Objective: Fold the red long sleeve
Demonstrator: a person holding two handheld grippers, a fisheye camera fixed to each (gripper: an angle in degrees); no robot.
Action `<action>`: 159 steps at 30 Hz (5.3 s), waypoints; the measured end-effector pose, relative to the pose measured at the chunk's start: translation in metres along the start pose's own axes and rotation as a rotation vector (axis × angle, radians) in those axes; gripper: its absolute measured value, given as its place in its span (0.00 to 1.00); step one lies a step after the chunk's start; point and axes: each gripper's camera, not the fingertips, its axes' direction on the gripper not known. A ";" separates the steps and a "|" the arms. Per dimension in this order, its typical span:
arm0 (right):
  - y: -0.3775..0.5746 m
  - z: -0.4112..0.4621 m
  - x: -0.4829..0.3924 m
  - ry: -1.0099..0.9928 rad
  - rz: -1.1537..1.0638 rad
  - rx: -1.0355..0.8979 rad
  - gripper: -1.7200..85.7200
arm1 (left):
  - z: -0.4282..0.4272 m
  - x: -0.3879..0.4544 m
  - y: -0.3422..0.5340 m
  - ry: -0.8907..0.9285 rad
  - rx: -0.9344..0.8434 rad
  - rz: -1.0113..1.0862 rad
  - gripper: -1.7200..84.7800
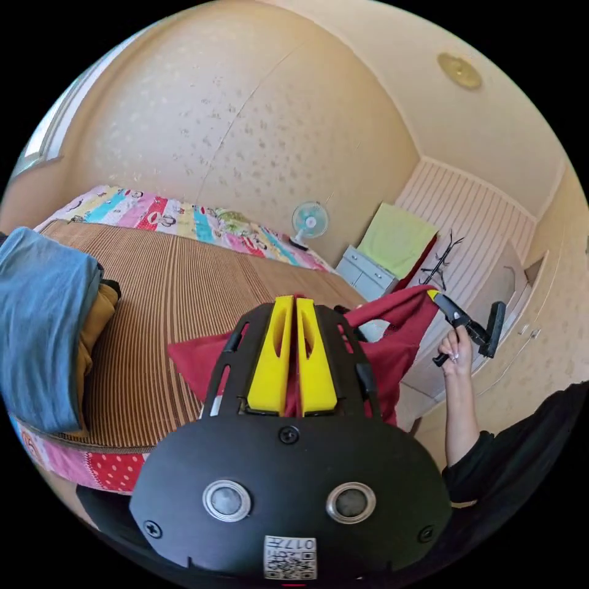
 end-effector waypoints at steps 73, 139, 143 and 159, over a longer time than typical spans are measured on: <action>0.592 0.064 -0.004 -0.650 -0.212 -0.816 0.10 | 0.127 -0.019 0.087 -0.316 -0.842 -0.130 0.15; 0.680 0.013 0.126 -1.318 0.112 -0.727 0.21 | -0.102 -0.050 -0.012 0.618 -0.267 -0.105 0.01; 0.676 0.006 0.040 -1.112 -0.326 -0.910 0.25 | -0.133 -0.017 -0.037 0.896 -0.061 0.050 0.01; 0.212 -0.106 0.058 -0.712 -0.095 0.202 0.07 | -0.284 0.054 -0.083 0.445 0.290 0.254 0.03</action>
